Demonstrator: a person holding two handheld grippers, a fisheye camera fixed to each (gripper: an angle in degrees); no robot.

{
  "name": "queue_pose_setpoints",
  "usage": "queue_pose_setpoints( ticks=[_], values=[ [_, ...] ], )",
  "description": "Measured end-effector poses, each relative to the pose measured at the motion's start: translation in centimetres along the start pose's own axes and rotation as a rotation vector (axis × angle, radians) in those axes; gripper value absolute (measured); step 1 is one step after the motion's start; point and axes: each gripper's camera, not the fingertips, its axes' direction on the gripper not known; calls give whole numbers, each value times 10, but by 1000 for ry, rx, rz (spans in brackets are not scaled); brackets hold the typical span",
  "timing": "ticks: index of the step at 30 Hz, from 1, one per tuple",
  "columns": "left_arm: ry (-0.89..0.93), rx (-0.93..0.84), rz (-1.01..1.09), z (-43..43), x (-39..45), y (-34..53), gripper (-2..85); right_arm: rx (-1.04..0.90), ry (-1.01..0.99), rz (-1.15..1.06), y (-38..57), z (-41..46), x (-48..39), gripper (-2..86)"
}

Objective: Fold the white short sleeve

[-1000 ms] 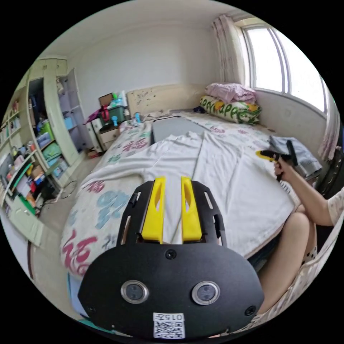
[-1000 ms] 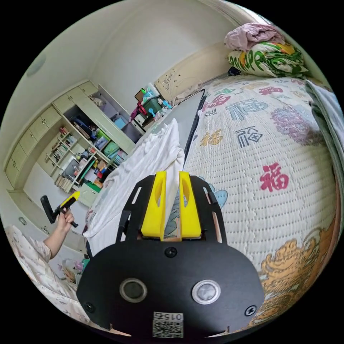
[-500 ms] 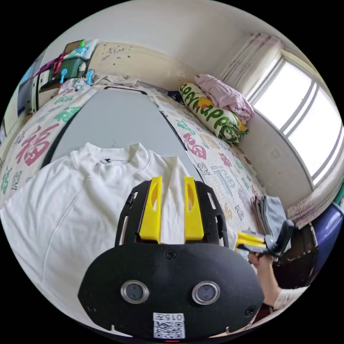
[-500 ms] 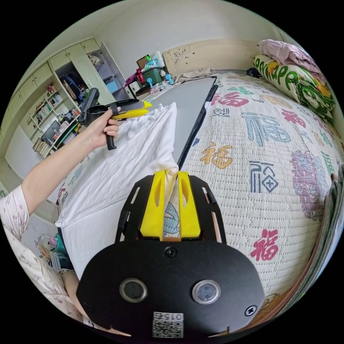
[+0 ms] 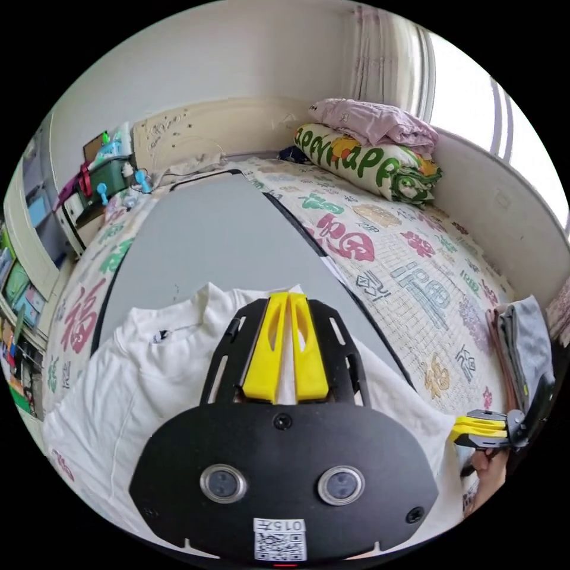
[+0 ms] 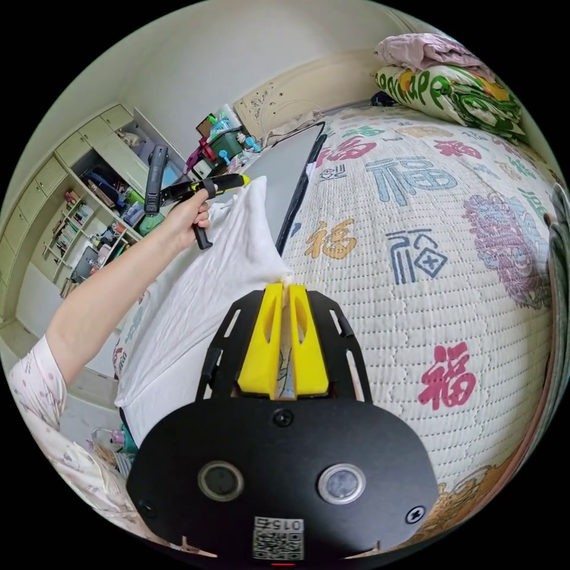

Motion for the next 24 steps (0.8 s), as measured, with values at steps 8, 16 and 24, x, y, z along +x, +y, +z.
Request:
queue_pose_setpoints(
  ticks=[8, 16, 24],
  values=[
    [44, 111, -23, -117, -76, 90, 93, 200, 98, -24, 178, -83, 117, -4],
    [194, -57, 10, -252, -102, 337, 102, 912, -215, -138, 477, -274, 27, -5],
    [254, -49, -237, -281, -108, 539, 107, 1078, -699, -245, 674, -267, 66, -5]
  ],
)
